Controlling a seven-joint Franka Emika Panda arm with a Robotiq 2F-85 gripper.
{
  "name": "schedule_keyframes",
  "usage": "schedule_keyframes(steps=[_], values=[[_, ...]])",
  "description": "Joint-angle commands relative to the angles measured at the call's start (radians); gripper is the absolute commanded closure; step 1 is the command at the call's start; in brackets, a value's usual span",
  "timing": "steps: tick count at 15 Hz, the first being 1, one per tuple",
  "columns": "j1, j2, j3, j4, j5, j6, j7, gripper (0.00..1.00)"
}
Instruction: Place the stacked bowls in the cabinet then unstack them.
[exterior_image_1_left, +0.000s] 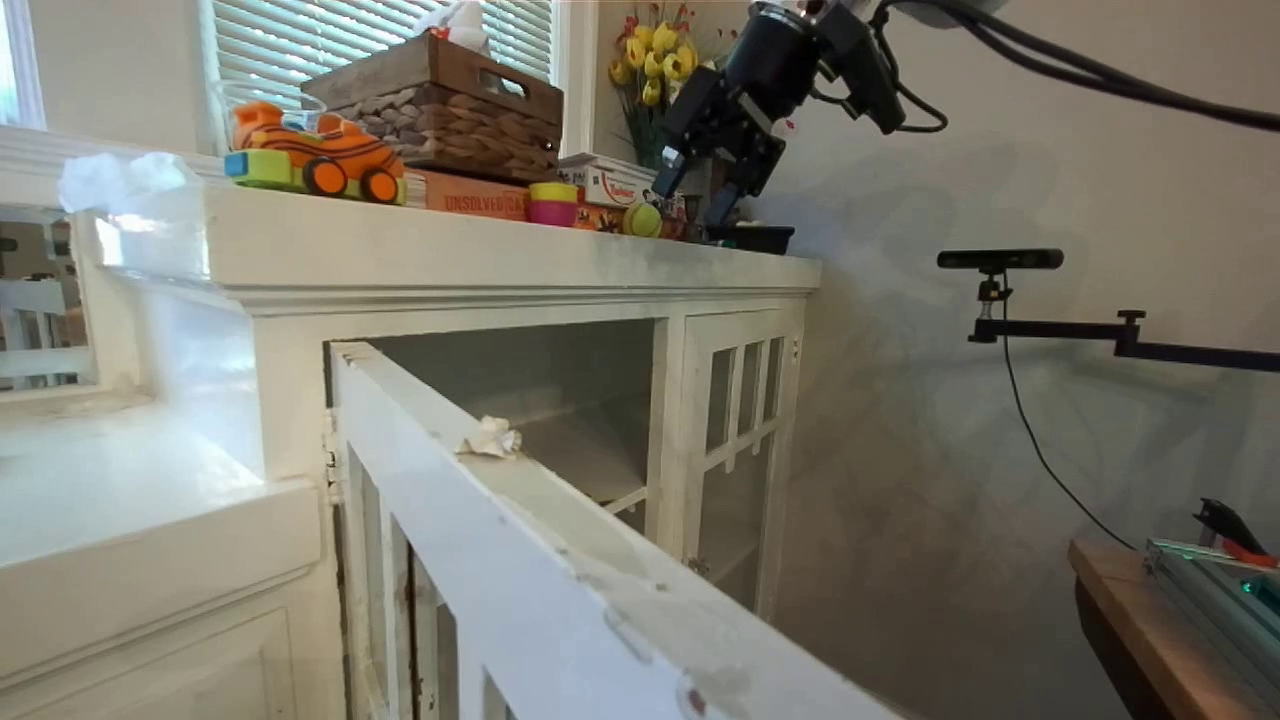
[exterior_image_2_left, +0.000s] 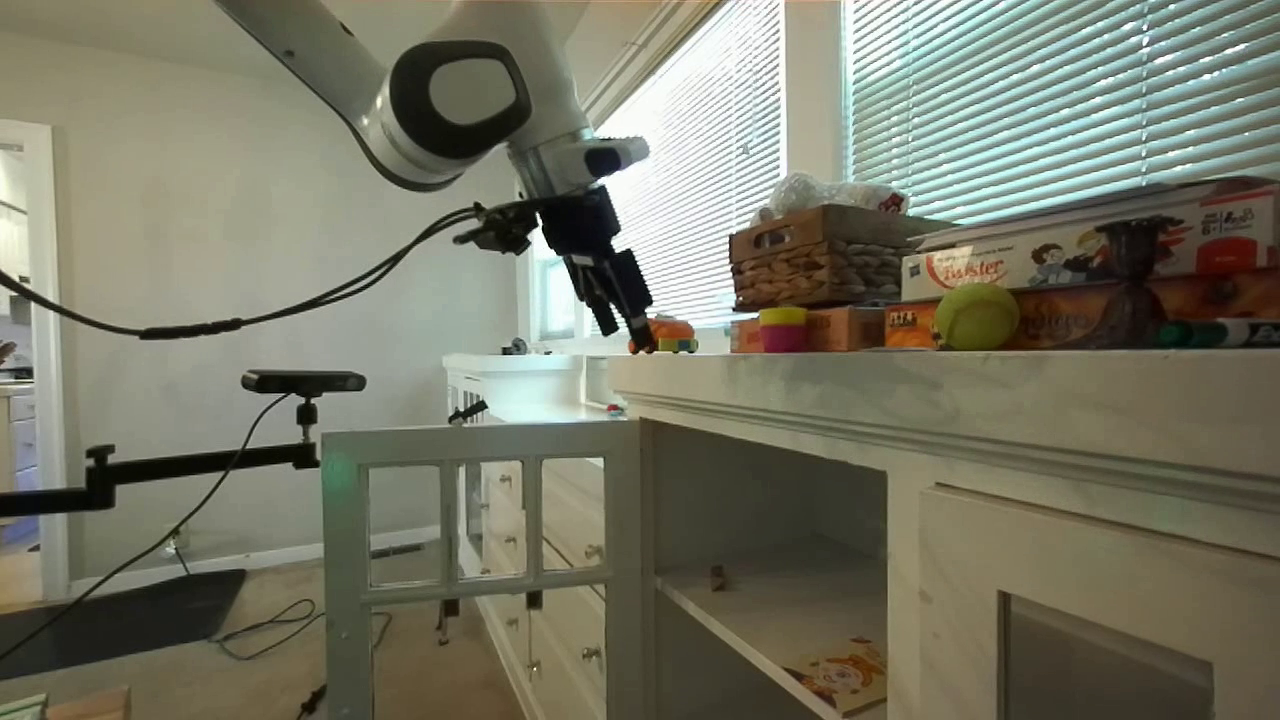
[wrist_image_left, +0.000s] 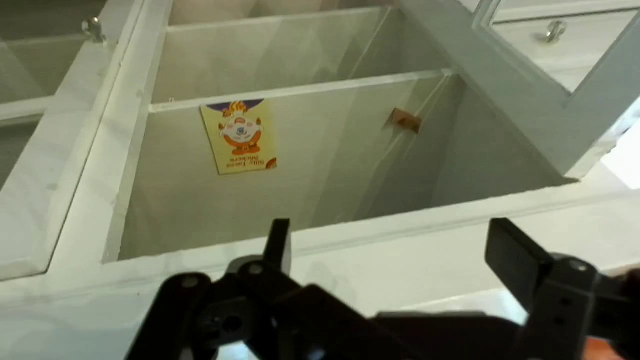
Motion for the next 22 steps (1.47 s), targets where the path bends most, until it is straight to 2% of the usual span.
schedule_keyframes(steps=[1, 3, 8, 11, 16, 22], values=[[-0.042, 0.029, 0.052, 0.039, -0.134, 0.101, 0.110, 0.00], [-0.085, 0.015, 0.093, 0.035, -0.242, 0.159, 0.182, 0.00], [-0.318, 0.006, 0.251, 0.048, -0.600, 0.250, 0.457, 0.00], [-0.430, 0.009, 0.326, 0.068, -0.749, 0.251, 0.592, 0.00], [-0.546, 0.042, 0.418, 0.099, -0.887, 0.266, 0.763, 0.00], [-0.633, 0.117, 0.492, 0.134, -0.987, 0.338, 0.877, 0.00]])
